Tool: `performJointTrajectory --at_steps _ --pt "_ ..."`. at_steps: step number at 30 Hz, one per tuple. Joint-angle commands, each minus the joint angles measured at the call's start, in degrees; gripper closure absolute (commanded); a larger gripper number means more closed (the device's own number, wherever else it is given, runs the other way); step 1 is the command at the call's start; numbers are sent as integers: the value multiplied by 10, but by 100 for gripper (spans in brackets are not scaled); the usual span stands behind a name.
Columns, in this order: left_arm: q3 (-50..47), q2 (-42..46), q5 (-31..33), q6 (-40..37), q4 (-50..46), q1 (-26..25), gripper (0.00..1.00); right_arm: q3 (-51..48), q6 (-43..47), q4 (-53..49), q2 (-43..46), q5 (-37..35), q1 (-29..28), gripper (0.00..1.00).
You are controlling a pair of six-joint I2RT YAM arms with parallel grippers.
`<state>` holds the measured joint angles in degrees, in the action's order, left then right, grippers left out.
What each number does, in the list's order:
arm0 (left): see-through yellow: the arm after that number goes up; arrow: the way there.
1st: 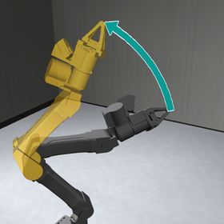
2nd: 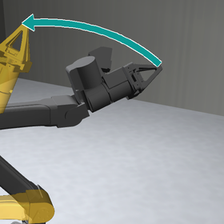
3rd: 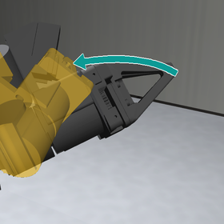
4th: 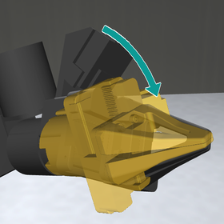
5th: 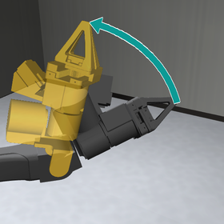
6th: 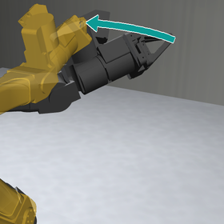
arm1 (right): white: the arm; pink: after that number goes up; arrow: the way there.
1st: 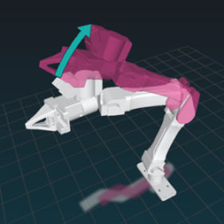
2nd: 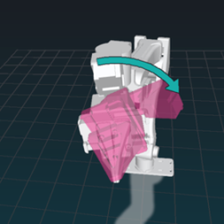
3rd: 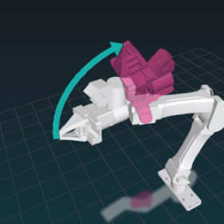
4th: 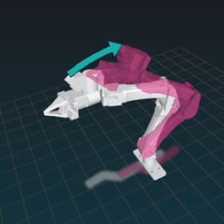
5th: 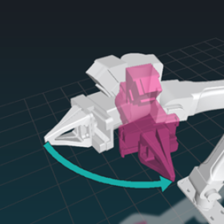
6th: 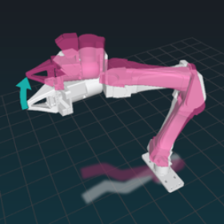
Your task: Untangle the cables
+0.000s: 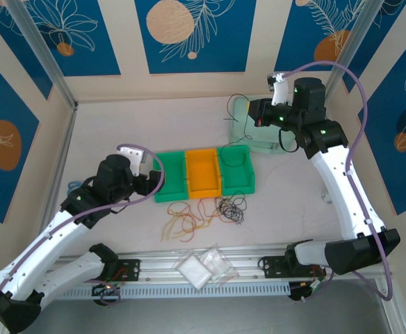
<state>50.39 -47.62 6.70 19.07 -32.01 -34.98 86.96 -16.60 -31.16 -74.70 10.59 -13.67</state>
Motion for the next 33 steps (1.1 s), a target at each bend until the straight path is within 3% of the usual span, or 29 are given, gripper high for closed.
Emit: performJointTrajectory --at_steps 1,7,16,24,33 --pt "-8 2 -2 -5 18 8 17 -35 -13 18 -3 11 -3 100" --pt "-11 2 -5 -8 16 11 17 -89 -17 13 -5 -1 -12 100" --pt "-20 -3 -18 -9 26 13 18 -137 23 -88 -23 -68 -54 100" --pt "-18 -13 -27 -12 18 14 22 -133 26 -176 -93 -208 -71 100" --pt "-30 -19 -33 -9 30 14 26 -103 22 -159 -165 -246 -88 100"
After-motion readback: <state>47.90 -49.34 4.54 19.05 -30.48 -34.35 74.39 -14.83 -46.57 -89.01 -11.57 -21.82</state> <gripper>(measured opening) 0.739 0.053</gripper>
